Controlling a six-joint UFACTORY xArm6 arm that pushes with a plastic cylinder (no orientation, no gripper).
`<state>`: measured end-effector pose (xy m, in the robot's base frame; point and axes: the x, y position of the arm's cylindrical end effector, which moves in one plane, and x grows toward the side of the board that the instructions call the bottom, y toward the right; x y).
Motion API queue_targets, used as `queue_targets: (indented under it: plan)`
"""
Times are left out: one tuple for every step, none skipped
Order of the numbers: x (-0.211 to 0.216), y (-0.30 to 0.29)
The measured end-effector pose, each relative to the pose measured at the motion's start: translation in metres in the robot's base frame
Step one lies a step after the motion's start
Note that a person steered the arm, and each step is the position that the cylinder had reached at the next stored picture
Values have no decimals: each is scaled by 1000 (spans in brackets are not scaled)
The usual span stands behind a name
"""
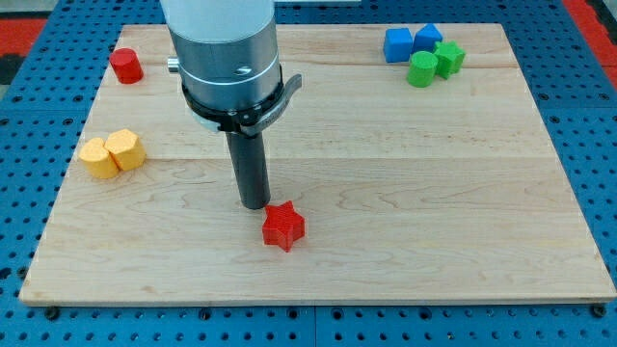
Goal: Separate the yellow hexagon and yellow heart from each other
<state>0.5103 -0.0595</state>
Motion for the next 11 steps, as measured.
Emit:
queue_targets:
  plan:
    - [22,10]
    - [13,1]
    - [-7,-45]
    - [15,-111]
    - [-3,-190]
    - [-32,-236]
    - [-46,-222]
    - [-72,-175]
    - [-97,-147]
    - [-116,-120]
    - [-112,-70]
